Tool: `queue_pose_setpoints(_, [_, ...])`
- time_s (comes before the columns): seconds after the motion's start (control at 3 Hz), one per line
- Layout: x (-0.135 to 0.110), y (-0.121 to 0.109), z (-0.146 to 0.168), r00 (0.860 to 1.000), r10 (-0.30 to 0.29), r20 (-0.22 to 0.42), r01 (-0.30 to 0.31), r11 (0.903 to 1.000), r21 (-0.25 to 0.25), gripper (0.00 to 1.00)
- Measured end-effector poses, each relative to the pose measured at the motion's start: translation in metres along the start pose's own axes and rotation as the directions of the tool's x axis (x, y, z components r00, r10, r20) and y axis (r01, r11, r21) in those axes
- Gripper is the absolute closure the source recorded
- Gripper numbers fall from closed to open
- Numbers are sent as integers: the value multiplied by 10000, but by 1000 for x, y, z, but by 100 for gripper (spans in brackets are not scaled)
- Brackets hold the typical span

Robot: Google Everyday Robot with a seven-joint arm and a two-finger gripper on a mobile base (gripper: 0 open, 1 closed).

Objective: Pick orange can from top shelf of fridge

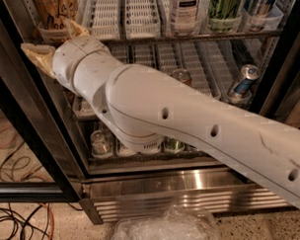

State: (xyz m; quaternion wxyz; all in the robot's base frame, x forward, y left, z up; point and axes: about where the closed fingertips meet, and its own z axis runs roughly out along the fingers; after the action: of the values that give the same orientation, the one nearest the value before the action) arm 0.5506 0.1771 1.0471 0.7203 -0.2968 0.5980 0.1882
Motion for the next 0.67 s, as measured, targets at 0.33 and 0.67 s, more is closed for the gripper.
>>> queue_pose_setpoints(0.33, [-1, 0, 5, 10000, -65, 62, 65, 10000, -25, 34])
queue_pose_setpoints(0.67, [-2, -2, 10, 9999, -103, 113, 103, 9999, 3, 38])
